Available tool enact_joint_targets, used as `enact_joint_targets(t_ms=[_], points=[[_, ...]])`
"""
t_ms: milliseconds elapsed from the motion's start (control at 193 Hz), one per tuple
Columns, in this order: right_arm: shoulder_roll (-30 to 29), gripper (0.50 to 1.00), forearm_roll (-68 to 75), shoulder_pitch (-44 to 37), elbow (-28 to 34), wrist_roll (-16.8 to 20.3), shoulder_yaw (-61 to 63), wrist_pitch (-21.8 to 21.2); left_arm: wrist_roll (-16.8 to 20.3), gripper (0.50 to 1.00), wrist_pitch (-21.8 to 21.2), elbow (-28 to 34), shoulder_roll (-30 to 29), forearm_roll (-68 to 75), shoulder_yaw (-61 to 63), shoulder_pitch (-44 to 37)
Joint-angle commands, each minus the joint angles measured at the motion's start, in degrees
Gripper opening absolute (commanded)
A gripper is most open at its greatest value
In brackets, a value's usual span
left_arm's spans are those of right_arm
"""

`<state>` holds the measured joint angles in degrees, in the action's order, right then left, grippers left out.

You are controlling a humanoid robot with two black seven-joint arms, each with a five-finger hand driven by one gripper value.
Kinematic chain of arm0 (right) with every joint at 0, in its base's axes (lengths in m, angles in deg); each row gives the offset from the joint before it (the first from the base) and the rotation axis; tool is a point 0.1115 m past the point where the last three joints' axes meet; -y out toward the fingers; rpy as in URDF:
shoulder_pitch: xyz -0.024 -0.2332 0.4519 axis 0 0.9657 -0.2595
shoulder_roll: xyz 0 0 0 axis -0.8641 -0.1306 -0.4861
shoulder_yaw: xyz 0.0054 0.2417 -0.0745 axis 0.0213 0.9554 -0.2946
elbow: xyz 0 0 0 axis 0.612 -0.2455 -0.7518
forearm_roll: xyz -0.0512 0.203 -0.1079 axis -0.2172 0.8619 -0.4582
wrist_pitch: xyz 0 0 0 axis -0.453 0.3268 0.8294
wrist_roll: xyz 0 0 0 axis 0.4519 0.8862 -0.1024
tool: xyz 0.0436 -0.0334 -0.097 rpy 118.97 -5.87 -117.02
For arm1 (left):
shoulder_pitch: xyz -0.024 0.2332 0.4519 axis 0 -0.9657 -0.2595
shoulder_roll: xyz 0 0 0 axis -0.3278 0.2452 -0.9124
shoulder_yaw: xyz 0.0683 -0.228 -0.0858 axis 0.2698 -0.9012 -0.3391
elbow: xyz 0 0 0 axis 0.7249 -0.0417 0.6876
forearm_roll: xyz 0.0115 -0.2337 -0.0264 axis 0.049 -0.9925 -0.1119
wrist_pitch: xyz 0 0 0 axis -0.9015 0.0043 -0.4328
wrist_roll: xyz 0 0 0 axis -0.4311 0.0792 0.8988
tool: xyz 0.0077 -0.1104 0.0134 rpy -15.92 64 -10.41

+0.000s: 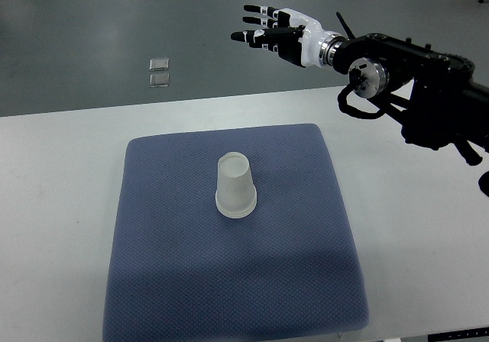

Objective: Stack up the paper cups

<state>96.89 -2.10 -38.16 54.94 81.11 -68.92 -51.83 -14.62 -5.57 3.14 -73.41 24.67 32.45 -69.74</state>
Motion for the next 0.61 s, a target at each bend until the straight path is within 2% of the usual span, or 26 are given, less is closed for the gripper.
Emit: enact_joint_targets(t_ms=[0, 176, 353, 602], points=[[-0.09, 0.924, -0.29, 6.77, -0.45, -1.89, 8.87, -0.38, 0.01, 1.000, -0.01, 0.02, 0.00, -0.02, -0.01, -0.07], [-0.09, 0.924, -0.20, 14.15, -1.51, -5.50, 16.87, -2.84, -0.08, 1.000, -0.01, -0.07, 0.00, -0.02, -0.01, -0.16], [0.35, 0.924, 0.07, 18.28, -2.48, -5.58, 20.83, -6.62, 0.01, 1.000, -0.01, 0.02, 0.00, 0.07, -0.01, -0.24], [0.79, 0.924, 0.15, 20.48, -2.48, -5.58, 22.76, -8.29, -0.08, 1.000, -0.01, 0.02, 0.00, -0.02, -0.01, -0.24]])
